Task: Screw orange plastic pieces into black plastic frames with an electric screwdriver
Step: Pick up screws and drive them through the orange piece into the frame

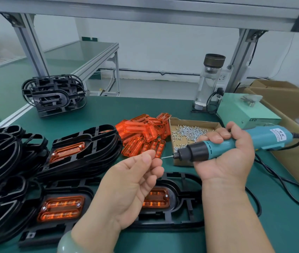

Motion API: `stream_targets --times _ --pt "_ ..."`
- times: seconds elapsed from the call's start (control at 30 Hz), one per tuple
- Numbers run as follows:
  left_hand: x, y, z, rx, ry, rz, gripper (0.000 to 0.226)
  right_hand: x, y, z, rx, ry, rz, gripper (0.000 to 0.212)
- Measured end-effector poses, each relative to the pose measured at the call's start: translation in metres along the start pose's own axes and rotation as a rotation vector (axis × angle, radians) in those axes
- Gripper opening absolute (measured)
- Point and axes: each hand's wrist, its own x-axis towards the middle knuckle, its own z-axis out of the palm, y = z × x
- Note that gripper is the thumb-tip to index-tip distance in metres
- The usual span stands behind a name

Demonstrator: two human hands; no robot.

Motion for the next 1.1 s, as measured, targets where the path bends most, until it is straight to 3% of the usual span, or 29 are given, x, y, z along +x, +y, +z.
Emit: stream_targets --times 0.4,1.1 --pt "-0.0012 -0.0037 0.0091 -0.259 -0.075 -0.273 0.010 -0.0023 0.0042 0.0001 0.041 -0.035 0.014 0.018" --pt "-0.0021 -0.0059 0.0106 -0.212 -0.094 -0.199 0.014 -0.0042 0.0057 0.0012 0.002 -0.067 -0.014 0.014"
